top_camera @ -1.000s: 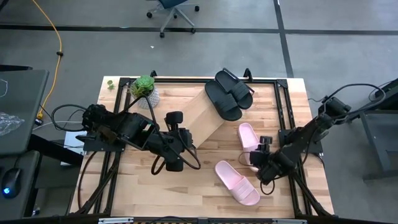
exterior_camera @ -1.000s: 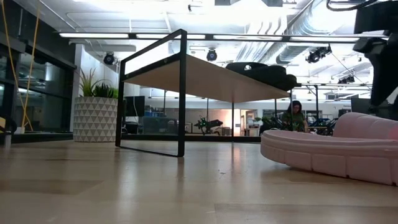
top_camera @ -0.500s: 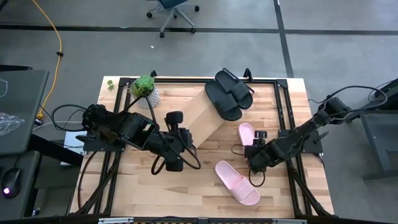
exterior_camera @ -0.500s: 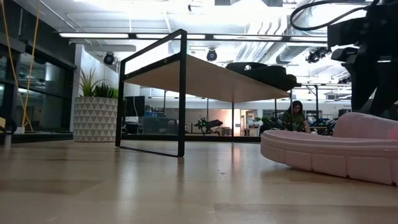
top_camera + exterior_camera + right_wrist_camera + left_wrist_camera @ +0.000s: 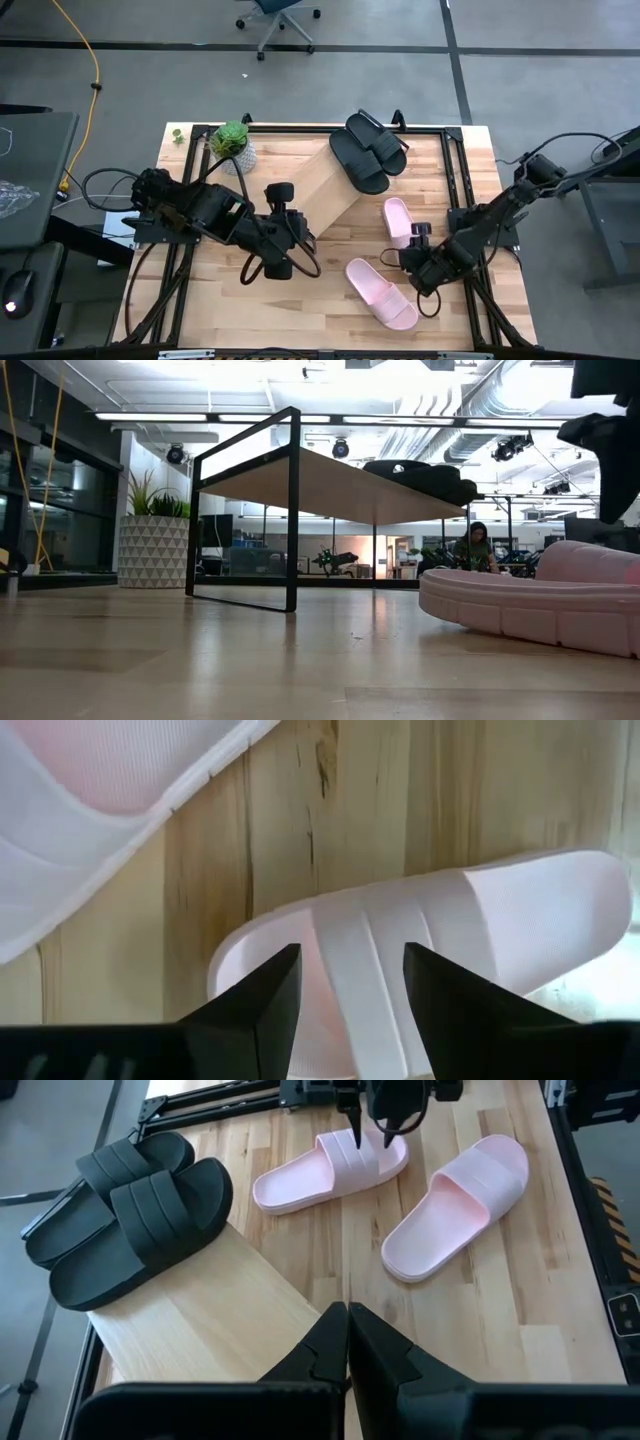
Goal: Pick and place slides into the shelf
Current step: Put the top pink slide on the shelf
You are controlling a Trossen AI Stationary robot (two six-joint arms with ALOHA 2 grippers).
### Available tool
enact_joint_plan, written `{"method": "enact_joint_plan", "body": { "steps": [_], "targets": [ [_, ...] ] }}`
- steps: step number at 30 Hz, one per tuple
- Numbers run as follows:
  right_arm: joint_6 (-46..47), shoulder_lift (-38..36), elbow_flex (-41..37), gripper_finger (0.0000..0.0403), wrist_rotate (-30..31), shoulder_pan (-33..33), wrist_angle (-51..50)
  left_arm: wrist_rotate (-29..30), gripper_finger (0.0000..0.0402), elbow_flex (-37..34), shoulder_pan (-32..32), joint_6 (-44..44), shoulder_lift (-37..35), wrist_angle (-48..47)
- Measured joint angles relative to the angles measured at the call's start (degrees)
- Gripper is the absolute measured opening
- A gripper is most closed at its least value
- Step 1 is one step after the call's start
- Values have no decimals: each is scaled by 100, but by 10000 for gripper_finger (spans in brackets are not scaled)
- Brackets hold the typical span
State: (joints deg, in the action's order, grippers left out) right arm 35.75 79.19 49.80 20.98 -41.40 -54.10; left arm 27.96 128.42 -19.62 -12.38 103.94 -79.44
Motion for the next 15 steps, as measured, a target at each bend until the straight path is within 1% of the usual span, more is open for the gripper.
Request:
{"method": "enact_joint_plan", "body": {
  "steps": [6,11,15],
  "targets": [
    [168,320,0,169,44,-122,-20,19,3,2,3,-7,0,2],
    [817,511,45,169,445,-302,-508,31,3,7,3,-11,26,2],
    [1193,521,275,169,664,-516,-839,-34,3,10,1,-11,60,4]
  ]
}}
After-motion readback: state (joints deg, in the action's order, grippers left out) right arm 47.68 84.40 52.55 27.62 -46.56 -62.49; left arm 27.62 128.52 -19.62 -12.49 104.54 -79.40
